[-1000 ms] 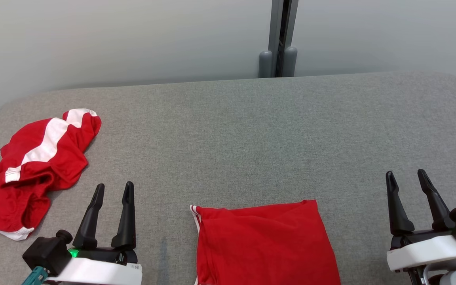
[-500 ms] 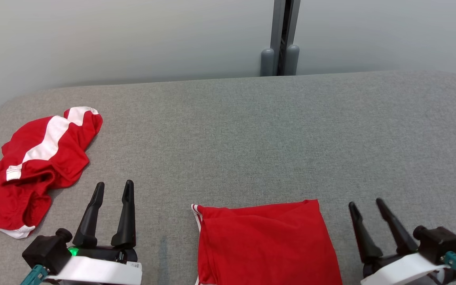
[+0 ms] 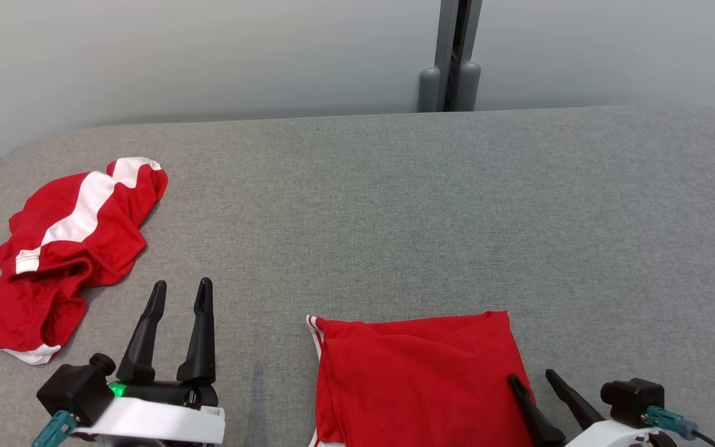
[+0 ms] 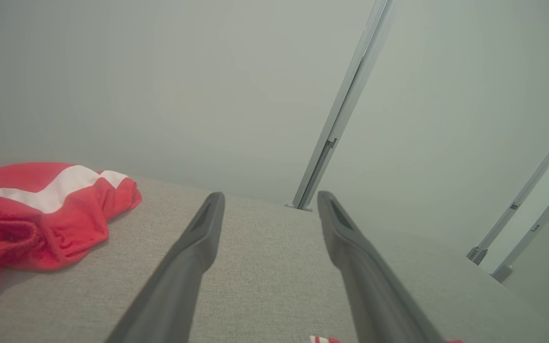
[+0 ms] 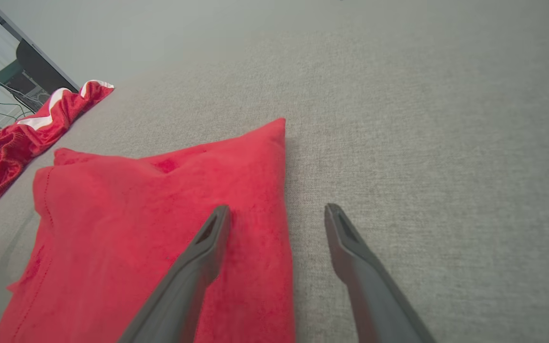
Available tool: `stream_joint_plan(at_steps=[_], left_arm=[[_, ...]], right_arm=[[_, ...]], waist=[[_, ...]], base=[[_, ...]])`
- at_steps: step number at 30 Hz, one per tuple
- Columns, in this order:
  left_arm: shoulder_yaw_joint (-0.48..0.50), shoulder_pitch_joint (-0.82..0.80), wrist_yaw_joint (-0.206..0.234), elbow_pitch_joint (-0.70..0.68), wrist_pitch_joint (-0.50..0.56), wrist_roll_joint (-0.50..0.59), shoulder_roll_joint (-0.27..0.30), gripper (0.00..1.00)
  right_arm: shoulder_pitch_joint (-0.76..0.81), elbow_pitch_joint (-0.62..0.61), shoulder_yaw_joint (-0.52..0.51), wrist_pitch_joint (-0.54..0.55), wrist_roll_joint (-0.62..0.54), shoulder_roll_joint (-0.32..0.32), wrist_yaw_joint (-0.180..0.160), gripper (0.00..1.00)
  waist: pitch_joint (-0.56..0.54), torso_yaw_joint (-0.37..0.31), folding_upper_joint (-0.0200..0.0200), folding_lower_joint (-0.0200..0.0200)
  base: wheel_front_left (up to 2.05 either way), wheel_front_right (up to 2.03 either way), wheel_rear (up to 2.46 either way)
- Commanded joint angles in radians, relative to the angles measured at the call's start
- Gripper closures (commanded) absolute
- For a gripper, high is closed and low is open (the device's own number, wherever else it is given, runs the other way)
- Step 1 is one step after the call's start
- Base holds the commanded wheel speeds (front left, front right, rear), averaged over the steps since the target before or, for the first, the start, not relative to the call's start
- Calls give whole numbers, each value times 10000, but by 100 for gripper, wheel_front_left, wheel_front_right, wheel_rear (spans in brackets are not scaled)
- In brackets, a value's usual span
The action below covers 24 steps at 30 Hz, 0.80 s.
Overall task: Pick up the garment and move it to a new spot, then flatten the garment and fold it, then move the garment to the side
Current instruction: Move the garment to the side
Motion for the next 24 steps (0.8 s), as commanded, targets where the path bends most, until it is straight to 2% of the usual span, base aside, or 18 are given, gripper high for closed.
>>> stream_joint_plan(at_steps=[1, 10, 11, 12, 13, 14, 24], left_arm=[[31, -125, -19, 10, -40, 47, 34, 0], [-42, -162, -15, 33, -40, 52, 38, 0], [-46, -169, -16, 34, -40, 49, 38, 0], [-48, -176, -16, 34, -40, 45, 36, 0], [-40, -185, -16, 28, -40, 37, 38, 0], [-27, -193, -16, 19, -40, 29, 39, 0], [-160, -309, 12, -239, -40, -33, 39, 0]], right_arm=[[-147, 57, 36, 53, 78, -11, 1, 0], [-588, 622, 824, 131, 659, -65, 1, 0], [-643, 694, 872, 85, 676, -76, 1, 11], [-701, 741, 920, 42, 698, -73, 1, 57], [-770, 773, 967, -25, 708, -71, 1, 87], [-827, 815, 999, -81, 691, -91, 1, 100], [-1495, 917, 1521, -416, 237, -534, 1, 100]], waist=[[17, 22, -1, 0], [120, 166, -1, 0], [128, 176, -1, 0], [136, 184, -1, 0], [146, 191, -1, 0], [155, 195, -1, 0], [302, 104, -1, 0]], base=[[0, 0, 0], [0, 0, 0], [0, 0, 0], [0, 0, 0], [0, 0, 0], [0, 0, 0], [0, 0, 0]])
